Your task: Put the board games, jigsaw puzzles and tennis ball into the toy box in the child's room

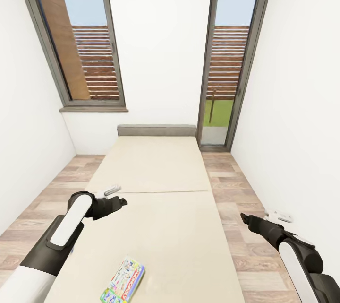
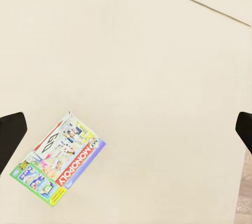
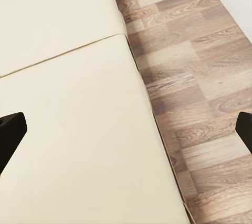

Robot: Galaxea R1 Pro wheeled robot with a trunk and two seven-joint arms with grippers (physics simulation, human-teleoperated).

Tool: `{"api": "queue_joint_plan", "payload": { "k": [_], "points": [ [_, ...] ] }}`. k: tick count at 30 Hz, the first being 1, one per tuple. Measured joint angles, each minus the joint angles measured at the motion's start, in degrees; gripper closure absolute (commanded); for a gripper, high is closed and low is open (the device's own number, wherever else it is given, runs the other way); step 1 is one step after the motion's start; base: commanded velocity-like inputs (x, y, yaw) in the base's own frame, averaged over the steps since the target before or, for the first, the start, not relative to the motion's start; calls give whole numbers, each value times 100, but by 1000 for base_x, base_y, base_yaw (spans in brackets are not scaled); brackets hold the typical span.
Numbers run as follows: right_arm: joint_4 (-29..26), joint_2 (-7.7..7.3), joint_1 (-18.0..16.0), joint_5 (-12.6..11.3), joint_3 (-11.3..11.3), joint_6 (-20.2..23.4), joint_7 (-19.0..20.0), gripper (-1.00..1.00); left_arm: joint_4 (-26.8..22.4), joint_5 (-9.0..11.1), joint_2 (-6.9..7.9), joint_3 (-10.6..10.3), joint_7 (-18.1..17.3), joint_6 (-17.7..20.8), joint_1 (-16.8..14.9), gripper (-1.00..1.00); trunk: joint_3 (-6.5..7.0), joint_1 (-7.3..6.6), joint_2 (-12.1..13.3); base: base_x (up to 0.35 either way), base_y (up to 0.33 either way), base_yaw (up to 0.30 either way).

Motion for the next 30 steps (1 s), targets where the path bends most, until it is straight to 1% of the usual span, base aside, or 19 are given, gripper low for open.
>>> {"api": "queue_joint_plan", "payload": {
  "k": [10,11,14,15,17,18,19,20,22,23,25,27,30],
  "points": [
    [0,0,0,0,-4,2,4,-100,2,-8,-13,-2,7,-16,0,-100,0,0,0,3,0,0],
    [-3,0,0,0,-6,1,6,-100,7,-8,-42,-2,9,-17,0,-100,0,0,0,0,0,0],
    [-7,0,0,0,-13,0,8,-100,75,-55,-193,-10,14,-11,0,-100,0,0,0,0,0,0],
    [-7,0,0,0,-15,0,7,-100,131,-122,-251,-10,15,-10,0,-100,-1,0,0,0,0,0],
    [-8,4,-3,0,-13,33,6,-100,357,-349,-336,-5,16,-8,0,-100,-10,1,1,0,0,0],
    [-8,5,-4,0,-12,42,5,-100,438,-420,-362,-2,16,-10,-2,-100,-16,1,1,0,0,0],
    [-8,6,-6,0,-11,55,4,-100,611,-560,-428,2,17,-12,-9,-100,-23,1,1,0,0,0],
    [-8,7,-6,0,-10,62,4,-100,709,-631,-467,5,17,-14,-14,-100,-31,1,1,0,0,0],
    [-9,3,-13,0,-9,77,3,-100,1127,-880,-641,17,12,-23,-38,-100,-48,1,1,0,0,0],
    [-9,3,-14,0,-9,79,2,-100,1244,-942,-679,20,9,-27,-45,-100,-57,1,1,0,0,0],
    [-11,-1,-16,0,-4,89,2,-100,1691,-1131,-779,27,-19,-143,-99,-100,-75,1,1,0,0,0],
    [-14,-7,-17,0,-6,94,2,-100,2061,-1230,-823,30,-47,-385,-217,-100,-93,1,1,0,0,0],
    [-16,-15,-23,0,-6,95,2,-100,2442,-1271,-842,29,-69,-650,-330,-100,-121,1,1,0,0,0]
  ]
}}
